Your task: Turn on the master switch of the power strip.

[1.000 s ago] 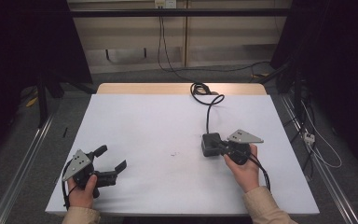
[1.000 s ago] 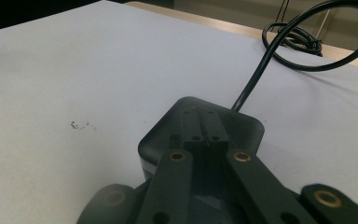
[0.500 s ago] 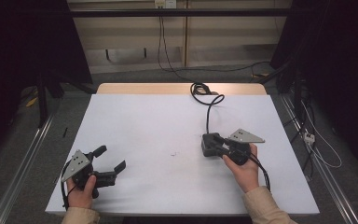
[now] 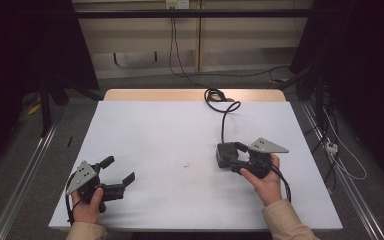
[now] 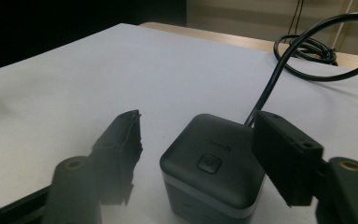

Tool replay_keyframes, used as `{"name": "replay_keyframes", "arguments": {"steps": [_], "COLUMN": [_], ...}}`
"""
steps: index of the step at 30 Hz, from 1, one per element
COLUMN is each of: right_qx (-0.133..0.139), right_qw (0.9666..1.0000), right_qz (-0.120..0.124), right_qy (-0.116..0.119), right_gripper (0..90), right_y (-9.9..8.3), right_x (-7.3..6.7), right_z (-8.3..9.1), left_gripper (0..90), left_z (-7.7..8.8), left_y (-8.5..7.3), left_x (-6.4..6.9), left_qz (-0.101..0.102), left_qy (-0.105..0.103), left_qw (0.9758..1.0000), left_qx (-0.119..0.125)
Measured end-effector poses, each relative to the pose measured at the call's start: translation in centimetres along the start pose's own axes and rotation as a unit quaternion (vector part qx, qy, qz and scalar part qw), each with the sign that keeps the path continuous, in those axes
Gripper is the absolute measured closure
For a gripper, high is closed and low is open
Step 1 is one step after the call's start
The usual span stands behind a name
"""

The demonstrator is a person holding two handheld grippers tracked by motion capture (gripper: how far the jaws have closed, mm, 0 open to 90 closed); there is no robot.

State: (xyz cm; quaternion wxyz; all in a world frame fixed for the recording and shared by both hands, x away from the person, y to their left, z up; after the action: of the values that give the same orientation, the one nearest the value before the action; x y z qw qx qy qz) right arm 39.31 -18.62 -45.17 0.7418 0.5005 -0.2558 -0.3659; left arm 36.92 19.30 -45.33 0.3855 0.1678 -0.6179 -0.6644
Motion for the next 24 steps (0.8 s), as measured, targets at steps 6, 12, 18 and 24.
{"name": "replay_keyframes", "arguments": {"steps": [6, 12, 18, 24], "right_qx": [0.002, 0.002, -0.004, -0.004], "right_qw": [0.9998, 0.9997, 0.9996, 0.9996], "right_qz": [-0.001, 0.008, 0.009, 0.009], "right_qy": [0.018, 0.025, 0.025, 0.027], "right_gripper": [19.6, 17.3, 15.1, 14.0], "right_y": [-0.2, -0.7, -1.3, -1.8], "right_x": [-0.4, -0.3, 0.0, 0.2], "right_z": [0.8, 2.0, 2.5, 3.1], "left_gripper": [2.8, 2.8, 2.8, 2.9], "left_z": [-0.1, -0.4, -0.5, -0.5], "left_y": [0.0, 0.0, 0.0, 0.0], "left_x": [0.0, 0.1, 0.1, 0.1], "left_qz": [-0.001, 0.001, 0.002, 0.002], "left_qy": [-0.002, -0.003, -0.006, -0.006], "left_qw": [1.0000, 1.0000, 1.0000, 1.0000], "left_qx": [-0.001, -0.001, -0.002, -0.001]}}
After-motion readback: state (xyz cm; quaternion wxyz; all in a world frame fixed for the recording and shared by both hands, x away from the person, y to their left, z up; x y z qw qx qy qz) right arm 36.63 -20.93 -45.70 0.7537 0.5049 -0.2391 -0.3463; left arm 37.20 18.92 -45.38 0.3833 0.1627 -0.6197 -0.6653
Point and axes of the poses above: each handheld gripper's, and its own axes: z roughly backward along the jaws, y roughly out of its top, x roughly to its right, the point moved 7 cm from there along -z, roughly forward along the jaws, and after that the axes turned 8 degrees about z, right-handed, at the moved point
